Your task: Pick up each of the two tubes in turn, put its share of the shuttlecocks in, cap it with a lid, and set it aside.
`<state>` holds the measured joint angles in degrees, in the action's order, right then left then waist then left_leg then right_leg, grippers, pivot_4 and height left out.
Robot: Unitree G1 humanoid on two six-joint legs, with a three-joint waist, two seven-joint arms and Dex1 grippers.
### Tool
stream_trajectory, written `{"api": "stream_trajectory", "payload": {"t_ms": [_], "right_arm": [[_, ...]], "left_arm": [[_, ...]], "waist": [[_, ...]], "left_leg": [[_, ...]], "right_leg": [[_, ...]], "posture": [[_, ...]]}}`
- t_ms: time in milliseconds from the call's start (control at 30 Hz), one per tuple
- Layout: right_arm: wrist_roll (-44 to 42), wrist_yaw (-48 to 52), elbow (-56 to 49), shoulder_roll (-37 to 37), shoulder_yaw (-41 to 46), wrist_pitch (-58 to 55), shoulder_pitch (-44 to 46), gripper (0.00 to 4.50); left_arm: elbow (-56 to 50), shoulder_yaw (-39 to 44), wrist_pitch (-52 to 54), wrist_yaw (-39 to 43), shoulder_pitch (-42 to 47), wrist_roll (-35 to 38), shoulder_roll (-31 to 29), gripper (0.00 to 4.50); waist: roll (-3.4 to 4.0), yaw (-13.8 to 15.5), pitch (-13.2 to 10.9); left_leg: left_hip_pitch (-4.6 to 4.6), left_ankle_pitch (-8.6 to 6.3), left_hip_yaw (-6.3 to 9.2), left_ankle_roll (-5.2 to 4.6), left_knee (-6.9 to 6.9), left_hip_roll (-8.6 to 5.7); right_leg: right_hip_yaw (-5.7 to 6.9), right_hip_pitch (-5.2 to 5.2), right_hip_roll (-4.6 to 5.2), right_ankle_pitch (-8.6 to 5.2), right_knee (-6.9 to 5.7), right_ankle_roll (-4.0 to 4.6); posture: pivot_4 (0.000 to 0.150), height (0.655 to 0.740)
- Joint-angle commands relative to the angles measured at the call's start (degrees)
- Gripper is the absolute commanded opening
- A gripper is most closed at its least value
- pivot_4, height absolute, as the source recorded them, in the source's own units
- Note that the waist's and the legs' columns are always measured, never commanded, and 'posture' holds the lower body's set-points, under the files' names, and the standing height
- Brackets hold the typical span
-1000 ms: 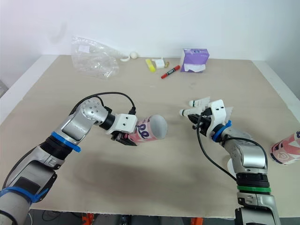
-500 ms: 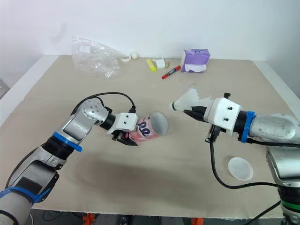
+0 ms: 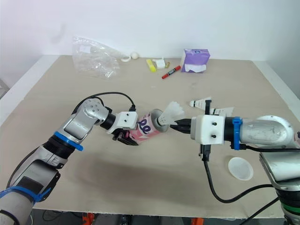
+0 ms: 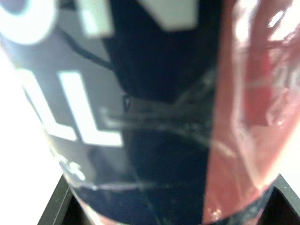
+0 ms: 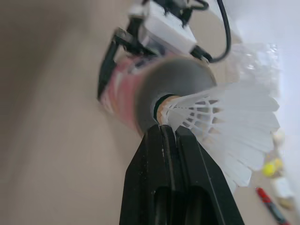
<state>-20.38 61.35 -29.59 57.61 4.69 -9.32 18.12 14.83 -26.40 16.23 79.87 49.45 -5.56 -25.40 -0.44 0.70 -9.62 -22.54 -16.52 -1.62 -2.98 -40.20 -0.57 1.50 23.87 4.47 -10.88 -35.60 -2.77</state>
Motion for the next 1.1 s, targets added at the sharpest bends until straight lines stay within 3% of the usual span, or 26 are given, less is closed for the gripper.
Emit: {"api": "stream_trajectory", "payload": {"t_ms": [33, 133, 200, 267, 433, 633, 1100], "right_arm": [[-5.74, -0.68, -2.82, 0.28, 2.95, -5.16, 1.98, 1.34], [-12.12, -3.54, -3.36, -0.26, 6.83, -12.16, 1.93, 2.65], [-18.17, -6.79, -1.64, -0.46, 11.57, -20.72, -0.3, 3.77], [-18.35, -11.58, 3.21, -3.68, 15.86, -22.23, -1.95, 4.42], [-11.19, -17.59, 16.29, -5.47, 18.34, -22.83, -5.95, 4.42], [-2.89, -23.56, 31.61, -7.99, 16.3, -17.47, -3.83, 4.42], [2.7, -25.76, 54.78, -13.3, 13.91, -11.43, 5.99, 4.42]], "left_arm": [[-0.16, -1.63, 0.67, 0.39, -0.87, 0.14, 0.58, 2.57], [-0.17, -1.66, 0.6, 0.26, -1.08, 0.11, 0.56, 2.57], [-0.27, -1.7, 0.68, 0.14, -1.2, 0.18, 0.76, 2.57], [-0.44, -1.74, 0.79, 0.03, -1.29, 0.31, 1.0, 2.57], [-0.86, -1.94, 0.9, -0.07, -1.46, 0.53, 1.2, 2.57], [-1.8, -2.14, 1.16, -0.14, -2.04, 0.73, 1.01, 2.57], [-4.2, -2.06, 2.69, -0.44, -3.4, 1.01, 0.29, 2.57]], "waist": [[-0.02, 0.02, -0.01], [-0.02, 0.06, 0.0], [-0.03, 0.12, -0.01], [-0.18, 0.31, 0.03], [-0.3, 0.56, 0.08], [-0.19, 0.55, 0.12], [-0.1, 0.25, 0.16]], "left_leg": [[0.0, 0.0, 0.0, 0.0, 0.0, 0.0], [-0.01, 0.0, 0.03, 0.0, 0.0, 0.0], [-0.02, 0.0, 0.03, 0.0, 0.0, -0.01], [-0.03, 0.0, 0.06, 0.0, 0.0, 0.0], [-0.02, -0.02, -0.03, -0.03, -0.02, -0.03], [-0.02, -0.04, -0.08, -0.07, -0.02, -0.02], [-0.01, -0.07, -0.16, -0.12, -0.02, -0.01]], "right_leg": [[0.0, -0.01, 0.0, 0.0, 0.0, 0.0], [0.02, -0.01, 0.02, 0.0, 0.01, 0.01], [0.02, -0.01, 0.05, 0.0, 0.01, 0.01], [0.06, -0.04, 0.08, 0.01, 0.02, 0.04], [0.01, -0.03, 0.1, 0.04, 0.06, 0.05], [-0.05, 0.0, 0.04, 0.05, 0.03, 0.03], [-0.14, 0.01, 0.0, 0.05, 0.05, -0.01]], "posture": [[0.15, 0.74], [0.15, 0.74], [0.15, 0.74], [0.15, 0.74], [0.15, 0.74], [0.15, 0.74], [0.15, 0.74]]}}
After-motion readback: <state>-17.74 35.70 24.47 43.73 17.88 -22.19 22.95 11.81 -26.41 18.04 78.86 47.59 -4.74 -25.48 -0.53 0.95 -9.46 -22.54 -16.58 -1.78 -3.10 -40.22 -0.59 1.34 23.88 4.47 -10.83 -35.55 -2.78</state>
